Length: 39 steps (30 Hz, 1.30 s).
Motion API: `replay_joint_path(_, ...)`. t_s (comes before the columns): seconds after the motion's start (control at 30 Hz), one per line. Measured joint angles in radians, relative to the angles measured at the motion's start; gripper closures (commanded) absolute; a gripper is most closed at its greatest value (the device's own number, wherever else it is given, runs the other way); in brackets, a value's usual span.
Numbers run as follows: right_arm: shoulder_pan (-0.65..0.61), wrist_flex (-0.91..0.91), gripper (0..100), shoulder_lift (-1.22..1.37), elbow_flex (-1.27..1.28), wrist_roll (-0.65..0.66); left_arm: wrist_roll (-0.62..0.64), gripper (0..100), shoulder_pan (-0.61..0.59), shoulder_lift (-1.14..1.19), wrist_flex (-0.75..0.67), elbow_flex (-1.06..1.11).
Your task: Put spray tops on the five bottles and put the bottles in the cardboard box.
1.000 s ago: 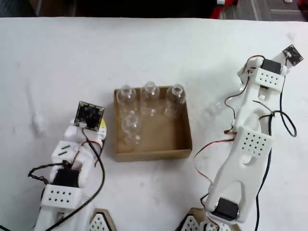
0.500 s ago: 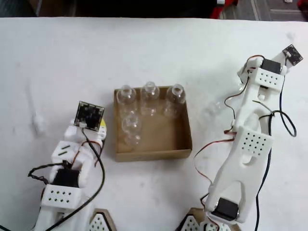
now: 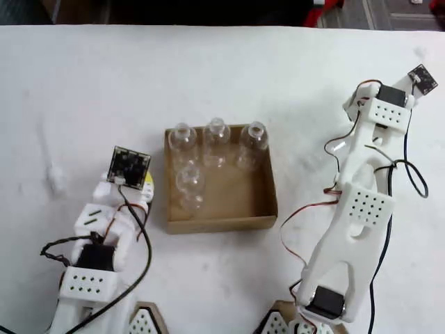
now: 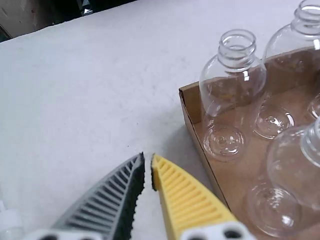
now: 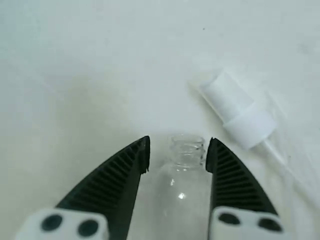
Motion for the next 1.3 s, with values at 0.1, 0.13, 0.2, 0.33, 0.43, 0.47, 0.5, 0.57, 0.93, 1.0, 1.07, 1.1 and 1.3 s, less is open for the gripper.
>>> replay_joint_path(0.1, 0.0, 0.0, 83.0, 0.0, 0.0, 0.0, 0.0, 97, 0.0, 0.0, 0.0, 0.0)
replay_joint_path(0.13, 0.0, 0.0, 83.0, 0.0, 0.0, 0.0, 0.0, 97, 0.0, 0.0, 0.0, 0.0)
replay_joint_path(0.2, 0.0, 0.0, 83.0, 0.0, 0.0, 0.0, 0.0, 97, 0.0, 0.0, 0.0, 0.0)
replay_joint_path(0.33, 0.0, 0.0, 89.9, 0.012, 0.0, 0.0, 0.0, 97, 0.0, 0.0, 0.0, 0.0)
replay_joint_path(0.43, 0.0, -0.012, 92.6, 0.034, 0.0, 0.0, 0.0, 97, 0.0, 0.0, 0.0, 0.0)
replay_joint_path(0.47, 0.0, -0.012, 92.4, 0.034, 0.0, 0.0, 0.0, 97, 0.0, 0.0, 0.0, 0.0)
replay_joint_path(0.5, 0.0, -0.014, 92.5, 0.034, 0.0, 0.005, 0.0, 97, 0.0, 0.0, 0.0, 0.0)
replay_joint_path(0.57, -0.002, -0.017, 92.8, 0.034, 0.0, 0.018, 0.0, 97, 0.0, 0.0, 0.0, 0.0)
replay_joint_path(0.93, -0.002, 0.021, 98.4, 0.002, 0.0, 0.025, 0.0, 97, 0.0, 0.0, 0.0, 0.0)
replay_joint_path(1.0, -0.006, 0.04, 98.1, -0.034, 0.0, 0.025, 0.0, 97, 0.0, 0.0, 0.0, 0.0)
replay_joint_path(1.07, -0.014, 0.063, 98.2, -0.074, 0.0, 0.025, 0.0, 97, 0.0, 0.0, 0.0, 0.0)
replay_joint_path(1.1, -0.018, 0.077, 98.2, -0.089, 0.0, 0.025, 0.0, 97, 0.0, 0.0, 0.0, 0.0)
replay_joint_path(1.3, -0.034, 0.158, 98.2, -0.198, 0.0, 0.028, 0.0, 97, 0.0, 0.0, 0.0, 0.0)
